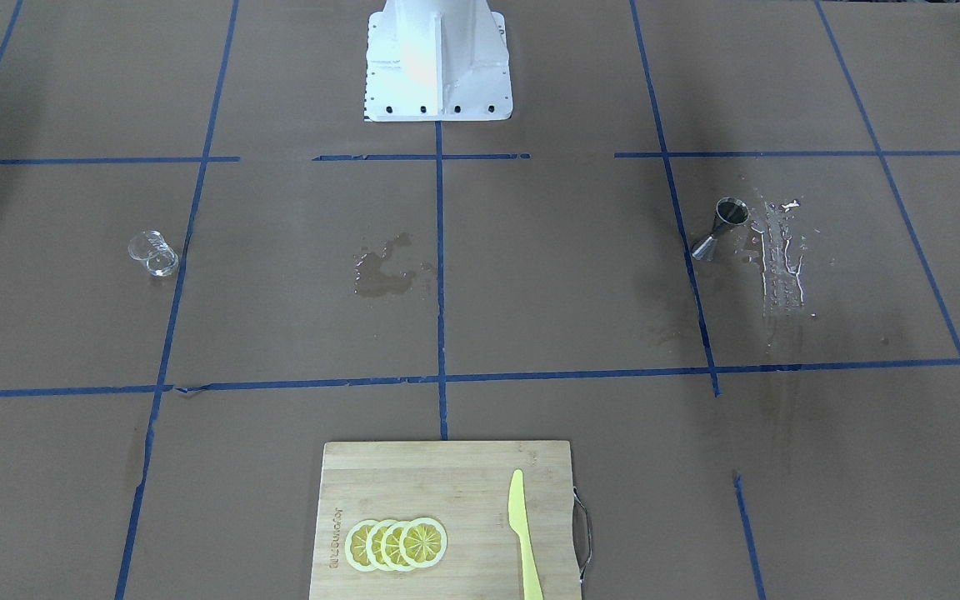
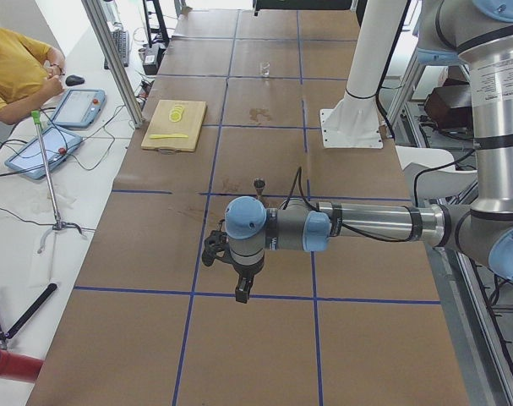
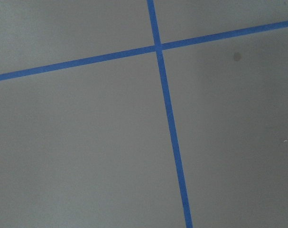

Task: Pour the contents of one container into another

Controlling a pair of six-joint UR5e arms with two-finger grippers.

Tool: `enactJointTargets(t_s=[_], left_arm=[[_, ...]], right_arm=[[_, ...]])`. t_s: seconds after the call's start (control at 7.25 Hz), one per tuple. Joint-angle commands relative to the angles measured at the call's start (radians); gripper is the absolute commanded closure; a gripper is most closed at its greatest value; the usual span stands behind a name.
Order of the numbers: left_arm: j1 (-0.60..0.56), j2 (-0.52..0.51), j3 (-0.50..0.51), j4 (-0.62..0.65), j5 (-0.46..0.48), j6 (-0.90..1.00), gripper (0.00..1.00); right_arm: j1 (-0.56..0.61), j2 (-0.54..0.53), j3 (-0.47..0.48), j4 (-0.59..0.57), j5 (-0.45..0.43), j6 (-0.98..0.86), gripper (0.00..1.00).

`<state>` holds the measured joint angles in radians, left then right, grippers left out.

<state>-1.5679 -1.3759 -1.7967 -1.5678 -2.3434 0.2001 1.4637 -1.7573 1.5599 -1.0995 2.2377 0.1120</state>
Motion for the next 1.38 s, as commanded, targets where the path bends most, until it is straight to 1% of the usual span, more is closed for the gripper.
enactJointTargets(t_s=[0.0,0.14,0.28,0.41,0.55,0.69,0.83,0.97,1.1,1.24], left_arm=[[-0.033,0.001,0.009,-0.001,-0.001,0.024,0.00],[-0.034,-0.003,0.017,-0.001,-0.002,0.024,0.00],[-0.032,-0.006,0.035,-0.006,0.006,0.015,0.00],[-0.037,0.004,0.033,-0.012,0.000,0.021,0.00],[-0.035,-0.005,0.042,-0.015,0.003,0.012,0.00],[-0.035,-0.005,0.031,-0.012,0.000,0.012,0.00],[-0.035,-0.006,0.036,-0.009,-0.001,0.010,0.00],[-0.035,-0.005,0.031,-0.009,-0.001,0.010,0.00],[-0.035,-0.005,0.031,-0.009,-0.001,0.012,0.00],[-0.035,-0.005,0.028,-0.009,-0.001,0.010,0.00]], right_arm=[[0.001,-0.027,-0.109,0.107,0.014,-0.002,0.00],[0.001,-0.051,-0.104,0.189,0.017,0.000,0.00],[0.003,-0.048,-0.087,0.222,0.057,0.001,0.00],[0.016,-0.041,-0.080,0.190,0.127,-0.002,0.00],[0.006,-0.039,-0.043,0.117,0.141,-0.005,0.00],[0.020,-0.034,0.013,0.010,0.131,-0.015,0.00],[0.020,-0.025,0.117,-0.157,0.111,-0.029,0.00],[0.050,-0.025,0.212,-0.330,0.082,-0.104,0.00],[0.102,-0.031,0.221,-0.368,0.056,-0.259,0.00],[0.104,-0.039,0.215,-0.369,0.031,-0.282,0.00]])
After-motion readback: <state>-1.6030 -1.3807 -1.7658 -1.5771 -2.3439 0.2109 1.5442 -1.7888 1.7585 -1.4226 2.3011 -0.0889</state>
